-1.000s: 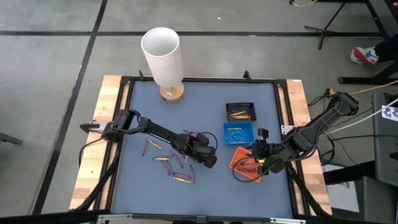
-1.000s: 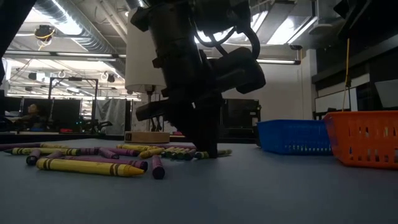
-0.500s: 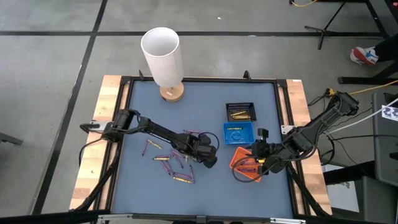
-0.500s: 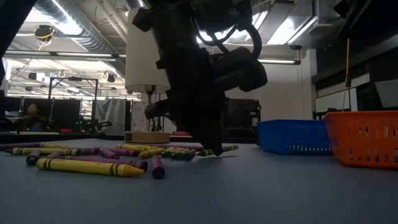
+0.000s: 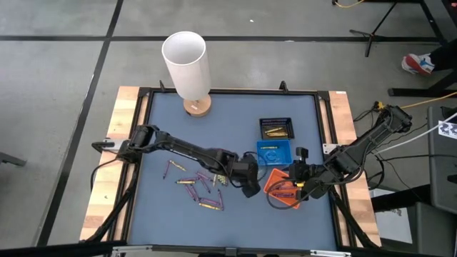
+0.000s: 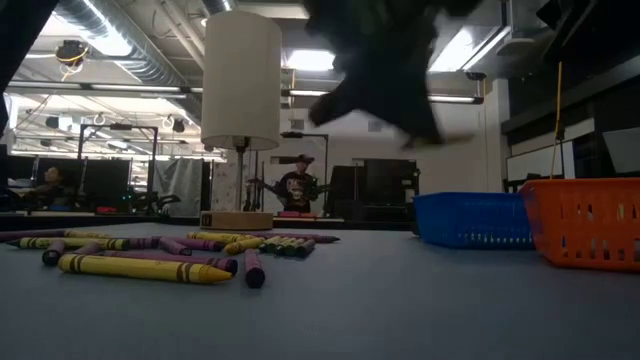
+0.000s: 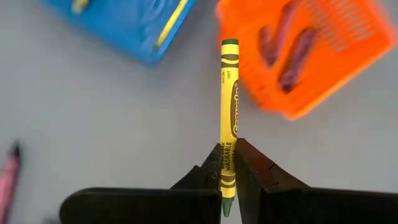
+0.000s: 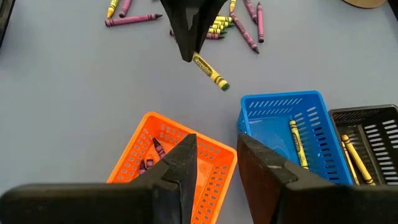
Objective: Sort crayons
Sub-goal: Put the green crayon into the blue bin
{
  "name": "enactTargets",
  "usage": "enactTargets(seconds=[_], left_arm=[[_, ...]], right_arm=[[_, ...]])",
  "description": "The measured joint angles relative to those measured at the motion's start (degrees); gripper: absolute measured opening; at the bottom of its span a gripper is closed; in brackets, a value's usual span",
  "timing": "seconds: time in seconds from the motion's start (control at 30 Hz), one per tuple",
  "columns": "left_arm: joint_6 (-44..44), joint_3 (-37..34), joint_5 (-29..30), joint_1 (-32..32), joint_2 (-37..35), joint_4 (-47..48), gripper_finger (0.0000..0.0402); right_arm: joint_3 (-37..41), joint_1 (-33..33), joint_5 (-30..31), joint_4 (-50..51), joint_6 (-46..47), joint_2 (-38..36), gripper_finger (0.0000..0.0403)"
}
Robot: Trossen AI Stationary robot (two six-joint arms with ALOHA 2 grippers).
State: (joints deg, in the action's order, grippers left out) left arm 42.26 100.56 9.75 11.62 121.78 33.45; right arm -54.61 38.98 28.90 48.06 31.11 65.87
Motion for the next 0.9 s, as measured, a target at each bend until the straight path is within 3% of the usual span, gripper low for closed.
enactTargets(seconds=[0.33, 0.5, 0.9], left_arm=[[-21.08, 3.64, 16.01, -0.58, 0.30, -13.76, 0.0011], [-24.66, 3.38, 16.45, -2.30, 2.27, -20.32, 0.0012], [-25.46, 3.20, 15.55, -6.45, 9.69, -22.87, 0.0012]], right_arm=[[0.00, 0.00, 0.01, -0.16, 0.00, 0.00, 0.0113], [0.00, 0.00, 0.01, -0.24, 0.00, 0.00, 0.0113], [0.02, 0.00, 0.01, -0.37, 0.00, -0.02, 0.0113]])
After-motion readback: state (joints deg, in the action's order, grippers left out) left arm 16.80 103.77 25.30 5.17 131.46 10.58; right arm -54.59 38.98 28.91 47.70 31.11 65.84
